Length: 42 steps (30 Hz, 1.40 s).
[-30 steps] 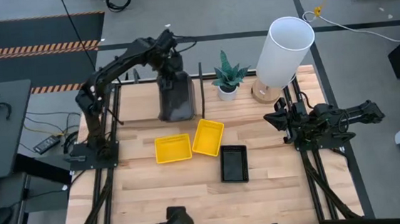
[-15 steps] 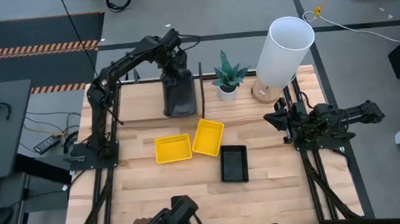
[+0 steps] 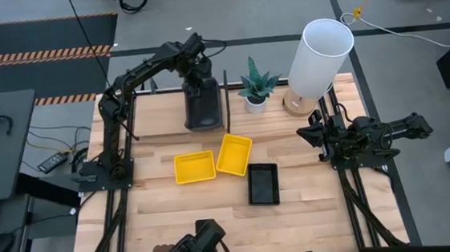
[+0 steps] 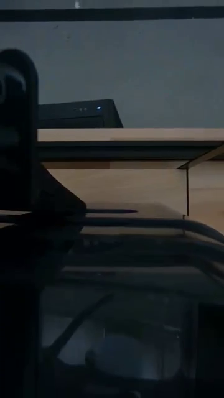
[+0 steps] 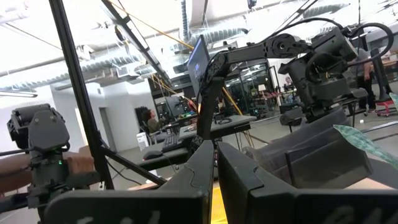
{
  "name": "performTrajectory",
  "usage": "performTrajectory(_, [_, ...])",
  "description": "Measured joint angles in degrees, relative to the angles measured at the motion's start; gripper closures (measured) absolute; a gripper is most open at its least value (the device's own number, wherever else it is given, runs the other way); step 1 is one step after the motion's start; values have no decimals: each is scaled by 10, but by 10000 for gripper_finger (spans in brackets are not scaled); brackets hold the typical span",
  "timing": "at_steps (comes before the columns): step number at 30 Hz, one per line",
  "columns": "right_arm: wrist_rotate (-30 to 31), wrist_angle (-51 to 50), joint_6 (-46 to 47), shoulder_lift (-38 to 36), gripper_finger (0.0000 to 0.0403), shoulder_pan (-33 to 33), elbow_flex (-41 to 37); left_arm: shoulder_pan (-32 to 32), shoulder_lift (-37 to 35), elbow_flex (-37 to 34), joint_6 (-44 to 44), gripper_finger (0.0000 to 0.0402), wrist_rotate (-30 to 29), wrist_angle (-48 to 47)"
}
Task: Stack baskets on shelf by color
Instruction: Put the stacked transparent black bins on the shelf, then stack the yellow bin on the stacked yellow bins
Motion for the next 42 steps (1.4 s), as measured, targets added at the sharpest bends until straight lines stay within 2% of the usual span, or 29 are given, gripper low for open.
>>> performTrajectory(14, [0, 0, 0, 0, 376, 0, 0, -12, 0, -5, 9, 354, -31, 30])
performTrajectory(24, [0, 0, 0, 0, 376, 0, 0, -28, 0, -5, 9, 253, -62, 48])
performTrajectory(28, [0, 0, 0, 0, 376, 0, 0, -32, 0, 5, 9, 228, -78, 43])
performTrajectory(37, [0, 0, 0, 0, 376, 0, 0, -35, -5, 58, -7, 228, -80, 35])
performTrajectory(42, [0, 0, 0, 0, 376, 0, 0, -56, -5, 99, -9, 232, -80, -26])
